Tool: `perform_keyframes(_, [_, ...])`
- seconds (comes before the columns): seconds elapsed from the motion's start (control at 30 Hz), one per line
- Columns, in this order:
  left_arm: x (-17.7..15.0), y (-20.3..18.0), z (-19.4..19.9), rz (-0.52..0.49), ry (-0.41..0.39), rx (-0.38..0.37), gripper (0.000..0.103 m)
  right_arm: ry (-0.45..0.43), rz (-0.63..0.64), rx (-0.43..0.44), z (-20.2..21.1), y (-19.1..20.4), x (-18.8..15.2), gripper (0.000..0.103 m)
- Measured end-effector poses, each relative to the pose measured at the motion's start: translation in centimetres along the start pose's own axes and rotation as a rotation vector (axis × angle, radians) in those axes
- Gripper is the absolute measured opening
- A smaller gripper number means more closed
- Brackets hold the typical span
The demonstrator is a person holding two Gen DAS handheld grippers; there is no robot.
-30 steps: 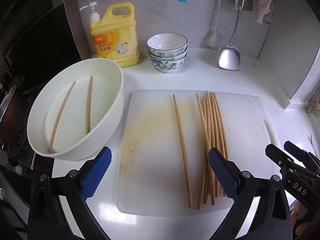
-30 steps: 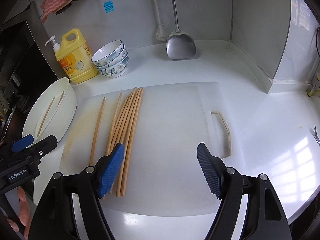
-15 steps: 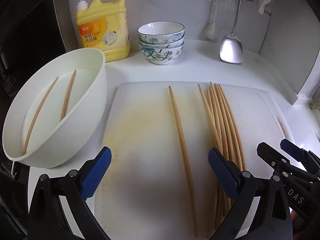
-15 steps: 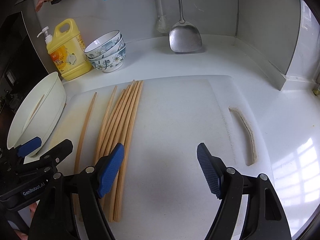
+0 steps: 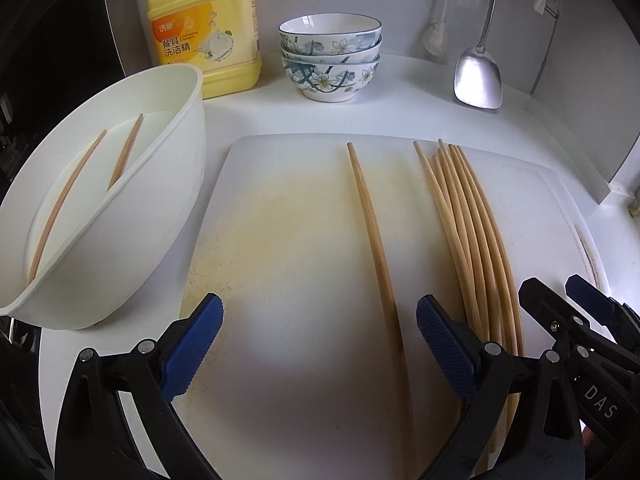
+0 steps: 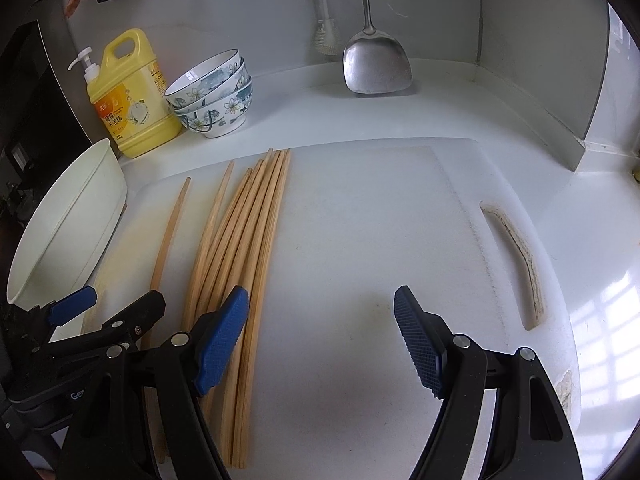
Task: Organize utensils
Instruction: 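Move both tools back over the chopsticks on the cutting board, then close the left tool on a chopstick while the right tool grasps another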
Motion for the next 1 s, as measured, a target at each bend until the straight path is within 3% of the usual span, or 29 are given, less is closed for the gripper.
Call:
perform_keyframes(0.5, [0.2,1.3,-0.5,-0.004,0.0,0.051,0.097,0.023,0.115,-0.092,-0.5,0.0,0.4,0.072])
perform_keyframes(1.0, [0.7,1.3,-0.7,0.001,-0.007,0.091,0.098,0.034,0.118,-0.105,-0.7,-0.5,0.2,0.072])
Point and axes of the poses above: each gripper's, at about its wrist camera, not at the fingertips, and z roughly against the way its jaws point, y to its left, x to its top, the point moved 9 cm from there along -z, roughly the way its jaws point, and after that the axes turned 14 degrees about x, right-handed, at the moved point
